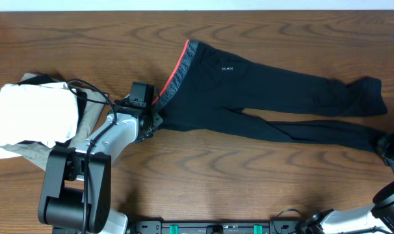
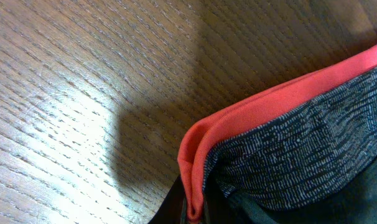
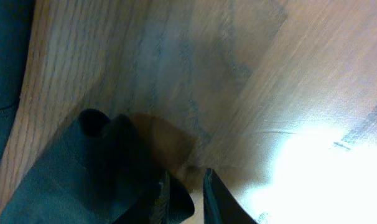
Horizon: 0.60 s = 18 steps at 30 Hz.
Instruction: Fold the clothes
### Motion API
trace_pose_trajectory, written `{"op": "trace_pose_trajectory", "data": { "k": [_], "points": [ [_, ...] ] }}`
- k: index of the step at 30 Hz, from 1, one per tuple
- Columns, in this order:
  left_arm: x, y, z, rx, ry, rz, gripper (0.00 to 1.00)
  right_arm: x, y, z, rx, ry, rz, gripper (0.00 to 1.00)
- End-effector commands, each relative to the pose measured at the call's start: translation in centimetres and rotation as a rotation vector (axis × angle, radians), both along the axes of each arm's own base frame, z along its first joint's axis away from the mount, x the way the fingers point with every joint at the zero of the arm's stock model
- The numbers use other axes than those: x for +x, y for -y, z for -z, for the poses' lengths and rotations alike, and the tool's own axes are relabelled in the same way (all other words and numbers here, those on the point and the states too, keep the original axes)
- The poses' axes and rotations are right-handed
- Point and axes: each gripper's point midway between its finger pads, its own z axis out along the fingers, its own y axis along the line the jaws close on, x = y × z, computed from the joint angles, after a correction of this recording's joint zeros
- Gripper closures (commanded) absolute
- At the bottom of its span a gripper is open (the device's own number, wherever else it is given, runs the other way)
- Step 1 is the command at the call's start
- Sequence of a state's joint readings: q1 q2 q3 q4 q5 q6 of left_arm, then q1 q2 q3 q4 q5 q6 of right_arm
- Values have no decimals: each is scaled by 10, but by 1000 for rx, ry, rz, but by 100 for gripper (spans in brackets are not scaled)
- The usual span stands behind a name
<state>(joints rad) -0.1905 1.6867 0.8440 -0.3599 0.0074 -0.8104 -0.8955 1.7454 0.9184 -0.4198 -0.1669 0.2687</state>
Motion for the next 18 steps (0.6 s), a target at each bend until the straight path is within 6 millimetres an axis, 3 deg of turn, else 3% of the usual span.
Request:
{"op": "trace_pose_trajectory", "data": {
  "k": [1,10,18],
  "points": [
    [-22,-15,20,60,-82,-6,94,4,-6,1,21,41,-32,79],
    [-22,-15,21,60,-83,-6,94,20,-13,-7,56,135,-81,60],
    [-22,-15,21,60,-83,-6,94,23,-10,-16,69,148,-79,55]
  ]
}}
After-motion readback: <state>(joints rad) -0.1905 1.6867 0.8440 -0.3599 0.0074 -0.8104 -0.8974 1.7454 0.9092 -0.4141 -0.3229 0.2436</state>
